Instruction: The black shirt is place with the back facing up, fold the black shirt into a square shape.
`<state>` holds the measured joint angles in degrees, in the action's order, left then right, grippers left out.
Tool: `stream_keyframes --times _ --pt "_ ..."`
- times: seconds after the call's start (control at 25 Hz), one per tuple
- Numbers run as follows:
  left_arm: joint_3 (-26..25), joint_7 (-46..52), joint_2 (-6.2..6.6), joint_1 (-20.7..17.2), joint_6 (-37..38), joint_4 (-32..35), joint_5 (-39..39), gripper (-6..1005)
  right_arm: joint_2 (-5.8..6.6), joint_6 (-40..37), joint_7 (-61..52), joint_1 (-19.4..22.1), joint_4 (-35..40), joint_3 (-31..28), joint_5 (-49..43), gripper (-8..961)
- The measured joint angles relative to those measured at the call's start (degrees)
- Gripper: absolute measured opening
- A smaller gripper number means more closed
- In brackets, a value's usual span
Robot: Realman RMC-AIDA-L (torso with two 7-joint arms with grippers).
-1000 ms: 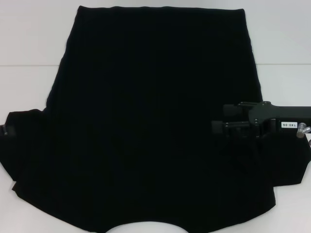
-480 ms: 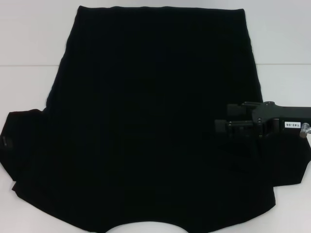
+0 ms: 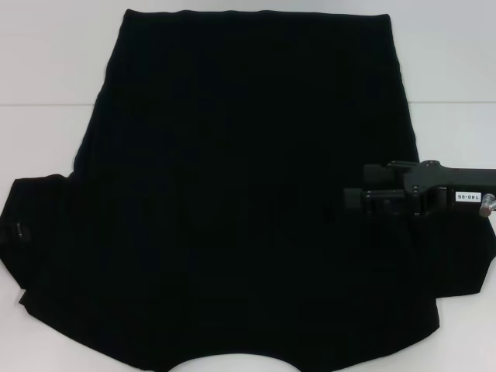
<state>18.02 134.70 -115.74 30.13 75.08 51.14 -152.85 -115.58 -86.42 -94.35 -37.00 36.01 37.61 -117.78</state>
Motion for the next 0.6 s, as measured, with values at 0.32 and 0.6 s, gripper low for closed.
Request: stream_keyframes --times 0.32,0.6 --pt "0.09 -0.45 0.15 0.96 -0.41 -1.49 0.00 905 0.00 0.14 -0.04 0.00 0.12 0.00 0.00 916" --pt "1.14 -0.61 0.16 1.33 -1.45 -1.57 0.00 889 0.00 0.06 -0.05 0.00 0.12 -0.37 0.00 917"
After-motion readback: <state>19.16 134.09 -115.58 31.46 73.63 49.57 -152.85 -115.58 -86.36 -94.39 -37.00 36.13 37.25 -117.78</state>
